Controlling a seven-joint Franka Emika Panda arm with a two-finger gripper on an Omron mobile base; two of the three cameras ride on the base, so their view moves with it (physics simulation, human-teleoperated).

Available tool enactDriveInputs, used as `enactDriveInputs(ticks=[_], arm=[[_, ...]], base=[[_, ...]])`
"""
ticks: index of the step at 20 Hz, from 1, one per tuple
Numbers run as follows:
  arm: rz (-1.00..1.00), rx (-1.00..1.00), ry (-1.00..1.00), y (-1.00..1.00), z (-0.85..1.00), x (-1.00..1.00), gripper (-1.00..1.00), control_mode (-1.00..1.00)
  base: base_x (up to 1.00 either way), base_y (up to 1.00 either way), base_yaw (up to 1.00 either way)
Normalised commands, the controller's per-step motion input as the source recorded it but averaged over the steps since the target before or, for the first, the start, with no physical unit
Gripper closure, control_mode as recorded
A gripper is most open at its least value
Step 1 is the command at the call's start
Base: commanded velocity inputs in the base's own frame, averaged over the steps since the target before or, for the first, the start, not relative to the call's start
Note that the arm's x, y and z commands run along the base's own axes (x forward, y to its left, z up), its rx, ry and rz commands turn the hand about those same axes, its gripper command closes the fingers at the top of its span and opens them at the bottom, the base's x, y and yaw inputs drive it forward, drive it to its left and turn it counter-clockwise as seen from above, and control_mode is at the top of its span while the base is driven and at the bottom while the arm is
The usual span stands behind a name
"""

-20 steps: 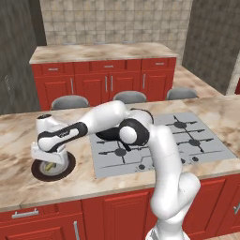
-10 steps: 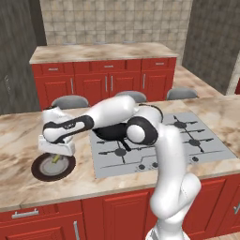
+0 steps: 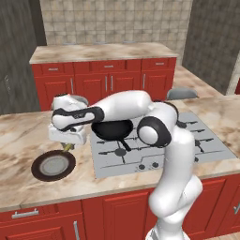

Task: Pick up the butter stick and place it in the pan. Then turn on the burner for the pan.

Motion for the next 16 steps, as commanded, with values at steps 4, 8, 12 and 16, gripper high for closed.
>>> enactDriveInputs(ticks=[4, 8, 12, 16], arm=[[0.04, 0.0, -0.05, -0.53, 0.42, -0.02, 1.0, -1.0], [0.05, 0.0, -0.11, -0.57, 0.38, 0.0, 1.0, -1.0], [0.06, 0.0, -0.16, -0.6, 0.29, 0.0, 1.0, -1.0], [0.08, 0.02, -0.16, -0.74, 0.17, 0.0, 1.0, -1.0]], base=[[0.0, 0.0, 0.0], [0.0, 0.0, 0.0], [0.0, 0.0, 0.0], [0.0, 0.0, 0.0]])
